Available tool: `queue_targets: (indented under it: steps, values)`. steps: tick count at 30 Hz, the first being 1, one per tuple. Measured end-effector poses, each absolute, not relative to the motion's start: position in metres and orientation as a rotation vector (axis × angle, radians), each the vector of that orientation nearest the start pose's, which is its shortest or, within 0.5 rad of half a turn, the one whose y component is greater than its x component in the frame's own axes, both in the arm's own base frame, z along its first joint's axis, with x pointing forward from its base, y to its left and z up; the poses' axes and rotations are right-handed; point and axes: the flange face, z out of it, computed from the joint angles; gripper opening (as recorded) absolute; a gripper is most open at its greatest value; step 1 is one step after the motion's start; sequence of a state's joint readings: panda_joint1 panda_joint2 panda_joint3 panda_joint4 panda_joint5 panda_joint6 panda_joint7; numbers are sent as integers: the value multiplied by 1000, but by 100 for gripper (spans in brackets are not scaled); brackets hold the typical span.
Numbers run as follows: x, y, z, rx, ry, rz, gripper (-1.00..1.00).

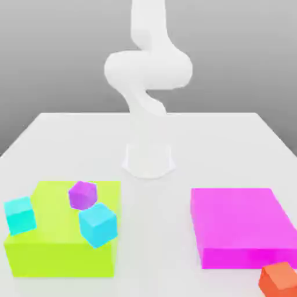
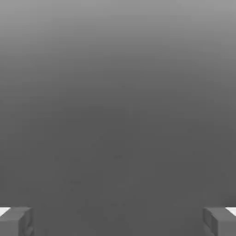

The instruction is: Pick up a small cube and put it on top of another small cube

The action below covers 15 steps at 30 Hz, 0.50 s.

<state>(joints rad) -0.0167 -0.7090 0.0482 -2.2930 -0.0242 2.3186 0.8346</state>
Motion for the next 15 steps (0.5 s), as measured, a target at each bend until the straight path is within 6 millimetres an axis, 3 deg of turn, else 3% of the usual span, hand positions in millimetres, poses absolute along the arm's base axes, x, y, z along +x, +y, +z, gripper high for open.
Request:
queue_targets:
  steps: [8,15]
  values:
    - [466,77,574,-2724,1072,-800,0]
    - [509,127,463,-2874,1041,-607,0]
